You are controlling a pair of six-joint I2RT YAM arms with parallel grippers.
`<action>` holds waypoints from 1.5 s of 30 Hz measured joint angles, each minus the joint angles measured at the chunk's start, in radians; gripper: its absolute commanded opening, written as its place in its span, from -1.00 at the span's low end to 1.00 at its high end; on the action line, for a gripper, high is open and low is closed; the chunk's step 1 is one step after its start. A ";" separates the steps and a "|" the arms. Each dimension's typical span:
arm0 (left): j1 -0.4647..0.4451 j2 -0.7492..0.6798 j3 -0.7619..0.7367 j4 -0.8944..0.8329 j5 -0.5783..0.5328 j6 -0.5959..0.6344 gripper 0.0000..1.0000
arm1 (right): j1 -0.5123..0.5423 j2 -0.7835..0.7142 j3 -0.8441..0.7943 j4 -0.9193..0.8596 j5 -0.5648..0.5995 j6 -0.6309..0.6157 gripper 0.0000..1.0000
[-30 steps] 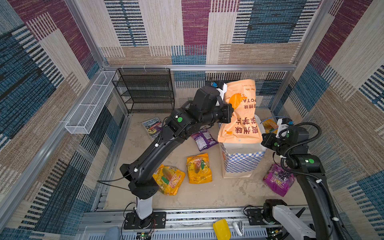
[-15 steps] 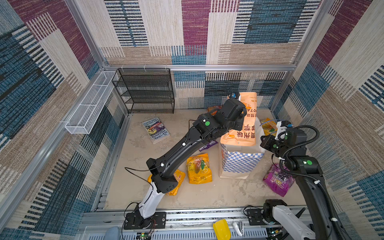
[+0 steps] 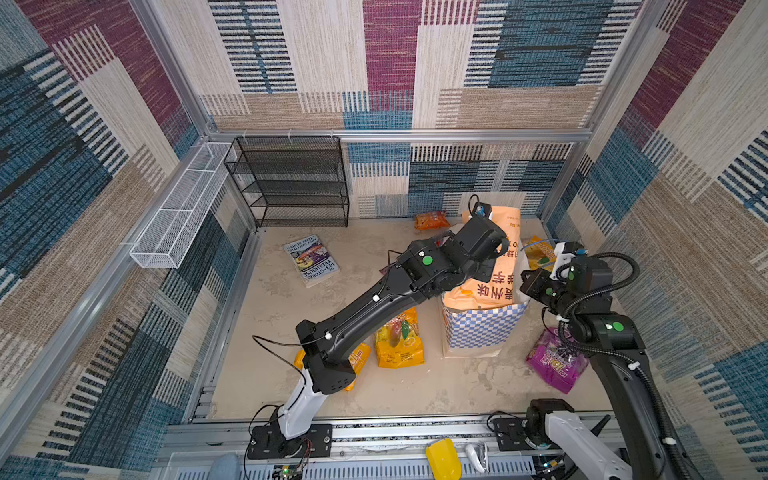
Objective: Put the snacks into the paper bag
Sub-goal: 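Lower the chip bag into the paper bag and open the left gripper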
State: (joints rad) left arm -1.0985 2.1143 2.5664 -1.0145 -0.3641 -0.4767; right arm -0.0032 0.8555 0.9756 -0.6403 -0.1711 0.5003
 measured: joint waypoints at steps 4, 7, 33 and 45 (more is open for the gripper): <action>-0.002 0.008 0.011 -0.031 -0.003 -0.046 -1.00 | 0.020 -0.002 -0.010 0.013 0.024 0.021 -1.00; -0.002 0.023 0.024 -0.055 -0.002 -0.069 -1.00 | 0.037 -0.003 -0.016 0.019 0.026 0.031 -1.00; 0.055 0.171 0.036 -0.111 0.090 -0.156 -0.99 | 0.095 0.000 -0.034 0.045 0.077 0.052 -1.00; 0.064 0.210 -0.002 -0.112 0.153 -0.165 -0.89 | 0.100 -0.003 -0.043 0.064 0.103 0.043 -1.00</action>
State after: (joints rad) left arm -1.0344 2.3245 2.5649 -1.1267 -0.2108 -0.6415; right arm 0.0963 0.8520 0.9325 -0.5758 -0.0681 0.5430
